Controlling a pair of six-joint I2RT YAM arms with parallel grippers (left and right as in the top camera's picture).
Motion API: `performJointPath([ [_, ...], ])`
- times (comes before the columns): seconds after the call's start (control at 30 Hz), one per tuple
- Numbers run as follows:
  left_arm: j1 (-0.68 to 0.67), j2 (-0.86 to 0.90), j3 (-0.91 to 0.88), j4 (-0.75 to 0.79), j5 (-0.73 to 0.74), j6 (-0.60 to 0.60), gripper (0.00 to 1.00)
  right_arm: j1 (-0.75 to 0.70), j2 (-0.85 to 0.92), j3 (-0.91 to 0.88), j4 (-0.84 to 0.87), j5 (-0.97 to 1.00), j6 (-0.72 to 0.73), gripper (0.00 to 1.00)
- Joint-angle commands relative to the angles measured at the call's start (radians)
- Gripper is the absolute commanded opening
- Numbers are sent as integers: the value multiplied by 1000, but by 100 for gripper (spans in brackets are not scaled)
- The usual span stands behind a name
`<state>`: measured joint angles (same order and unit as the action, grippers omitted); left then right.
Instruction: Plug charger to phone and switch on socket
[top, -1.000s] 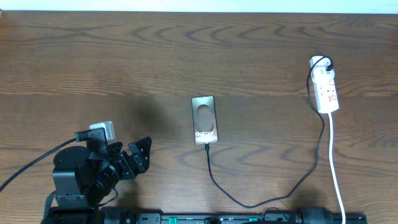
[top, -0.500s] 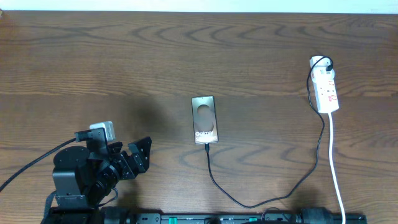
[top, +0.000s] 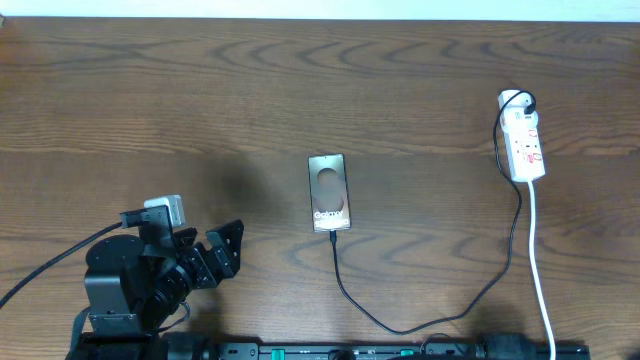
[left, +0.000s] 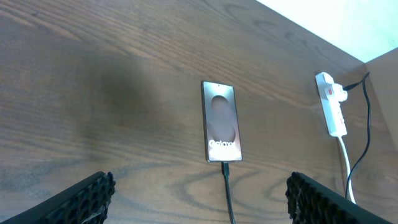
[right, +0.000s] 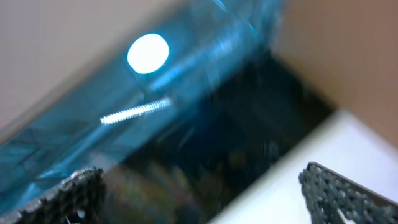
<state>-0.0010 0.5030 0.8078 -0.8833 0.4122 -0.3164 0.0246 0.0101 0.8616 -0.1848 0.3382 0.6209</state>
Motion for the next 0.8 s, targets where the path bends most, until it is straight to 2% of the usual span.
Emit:
performJointPath([
  [0.0,5,-2,-3,1,-6,9,90,3,-3,-165,32,38,354,99],
  [0.1,5,-2,-3,1,-6,9,90,3,-3,-303,79,45,470,99],
  [0.4,5,-2,-3,1,-6,9,90,3,-3,-651,238,52,474,99],
  [0.77,5,-2,-3,1,-6,9,90,3,-3,-811,226,26,474,99],
])
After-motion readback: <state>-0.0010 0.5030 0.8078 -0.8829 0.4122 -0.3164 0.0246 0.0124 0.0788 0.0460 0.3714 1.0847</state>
